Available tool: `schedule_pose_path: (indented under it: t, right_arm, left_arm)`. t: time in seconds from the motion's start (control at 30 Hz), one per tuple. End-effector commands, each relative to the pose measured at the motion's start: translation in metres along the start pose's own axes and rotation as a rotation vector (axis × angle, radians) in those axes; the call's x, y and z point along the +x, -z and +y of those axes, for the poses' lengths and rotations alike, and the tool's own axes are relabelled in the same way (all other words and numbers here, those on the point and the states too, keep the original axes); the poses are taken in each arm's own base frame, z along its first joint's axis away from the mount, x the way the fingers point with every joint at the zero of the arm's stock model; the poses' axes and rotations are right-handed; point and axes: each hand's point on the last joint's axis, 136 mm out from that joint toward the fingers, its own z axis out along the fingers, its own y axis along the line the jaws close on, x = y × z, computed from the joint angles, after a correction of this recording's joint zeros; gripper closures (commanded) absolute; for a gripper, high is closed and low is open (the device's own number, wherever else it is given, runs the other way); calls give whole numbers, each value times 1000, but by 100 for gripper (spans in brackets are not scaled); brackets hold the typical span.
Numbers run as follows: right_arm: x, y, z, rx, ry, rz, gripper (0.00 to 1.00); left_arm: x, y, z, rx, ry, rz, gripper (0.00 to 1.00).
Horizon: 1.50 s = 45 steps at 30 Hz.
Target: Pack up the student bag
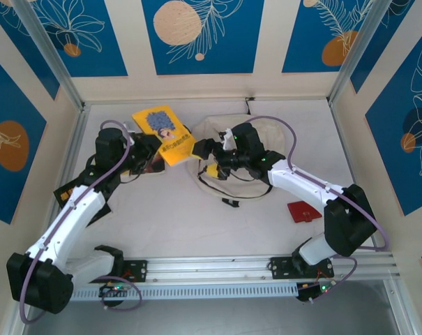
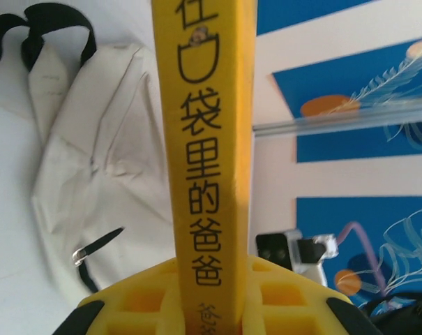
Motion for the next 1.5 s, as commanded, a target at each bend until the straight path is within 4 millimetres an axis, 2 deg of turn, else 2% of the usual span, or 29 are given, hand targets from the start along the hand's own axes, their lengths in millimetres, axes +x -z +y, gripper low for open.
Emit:
schedule_pose_path:
  t: [0.0,0.17,0.27,0.47,0.57,0.67,0.93,1.1,1.13,1.2,1.3,1.37,1.47]
  right_arm:
    - [-8,10,59,-242,-21,-20,1]
    - [-17,5,69,-303,-110,-12,1]
    - [-18,-3,71,-320,-167,23,0]
    - [-12,-22,89,-375,-221,98,10]
    - [-13,-27,92,-377,-229,92,19]
    - [-15,-33,89,-379,-265,83,34]
    - [-17,-37,81,-377,-307,67,62]
    - [-17,-34,73,-321,-303,43,68]
    - [-18,-33,72,-312,-297,38,72]
    - [-18,-31,69,-299,-286,29,81]
    - [-23,-23,62,-265,-248,-15,96]
    - [-26,-11,56,-213,-189,-59,100]
    - [-32,10,43,-101,-104,-145,100]
  left_arm:
    - [-30,9,-56,193,34,-121,100]
    - [-33,7,-62,210,51,-143,100]
    - [-32,4,-58,211,88,-144,100]
    - [-35,4,-56,199,132,-164,100]
    - [-33,6,-52,188,158,-165,100]
    - [-32,10,-38,132,185,-176,100]
    - [-19,9,-24,93,175,-134,100]
    - [-10,7,-15,93,194,-100,97]
    - [-9,7,-14,90,189,-95,96]
    - [-4,7,-11,79,179,-77,89]
    - [4,8,-2,32,144,-41,64]
    - [10,9,9,-17,105,-21,46]
    - [16,10,24,-98,35,11,28]
